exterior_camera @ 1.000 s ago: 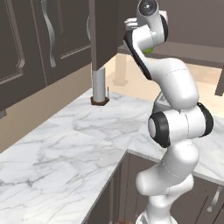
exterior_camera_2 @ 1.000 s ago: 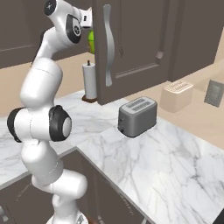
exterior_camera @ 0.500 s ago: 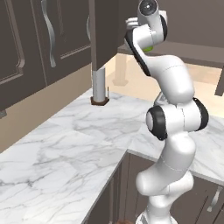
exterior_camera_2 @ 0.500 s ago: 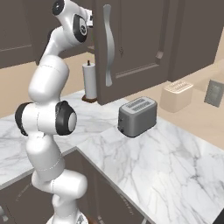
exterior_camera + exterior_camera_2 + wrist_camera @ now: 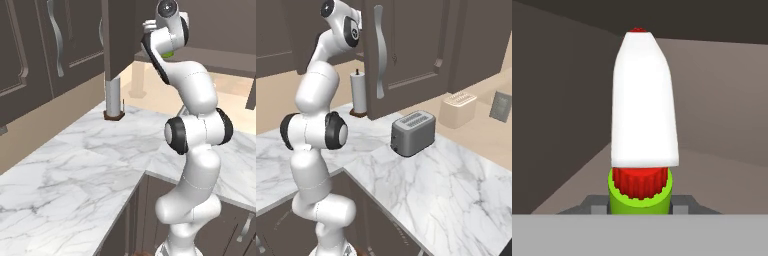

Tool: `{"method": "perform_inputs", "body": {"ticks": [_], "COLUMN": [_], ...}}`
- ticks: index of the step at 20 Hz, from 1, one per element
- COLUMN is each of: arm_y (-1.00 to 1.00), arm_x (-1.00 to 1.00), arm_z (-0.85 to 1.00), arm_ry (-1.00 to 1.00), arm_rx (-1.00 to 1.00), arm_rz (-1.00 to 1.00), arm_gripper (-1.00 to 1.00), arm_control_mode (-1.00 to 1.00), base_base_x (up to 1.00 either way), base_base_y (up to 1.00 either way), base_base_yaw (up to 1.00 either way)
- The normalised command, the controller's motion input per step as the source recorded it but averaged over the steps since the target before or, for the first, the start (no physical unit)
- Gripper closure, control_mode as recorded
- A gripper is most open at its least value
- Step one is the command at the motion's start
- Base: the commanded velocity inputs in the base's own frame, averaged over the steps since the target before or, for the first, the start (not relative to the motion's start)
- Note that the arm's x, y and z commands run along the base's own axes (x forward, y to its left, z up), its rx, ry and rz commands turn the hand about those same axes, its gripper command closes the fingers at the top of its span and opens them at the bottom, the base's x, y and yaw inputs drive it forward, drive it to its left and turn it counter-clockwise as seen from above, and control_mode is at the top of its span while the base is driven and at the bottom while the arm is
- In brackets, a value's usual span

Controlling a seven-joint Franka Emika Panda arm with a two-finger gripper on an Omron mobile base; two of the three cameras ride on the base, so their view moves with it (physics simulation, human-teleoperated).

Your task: Pick up the bar soap and spray from the sink, and place them back in the cabinet, and close the cabinet doors.

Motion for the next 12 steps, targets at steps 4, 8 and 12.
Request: {"method": "perform_inputs", "body": {"ticks": [4, 8, 12], "arm_y": [-0.05, -0.08, -0.08], "arm_x": [0.24, 0.23, 0.20], "arm_z": [-0.02, -0.03, -0.06], "arm_ry": [0.00, 0.00, 0.00], "arm_rx": [0.00, 0.00, 0.00], "arm_rz": [0.00, 0.00, 0.00], "arm_gripper": [1.00, 1.00, 1.00], "arm_control_mode": [-1.00, -1.00, -1.00], "base_base_x": [0.00, 0.00, 0.00], "base_base_y": [0.00, 0.00, 0.00], "base_base_yaw": [0.00, 0.00, 0.00]}}
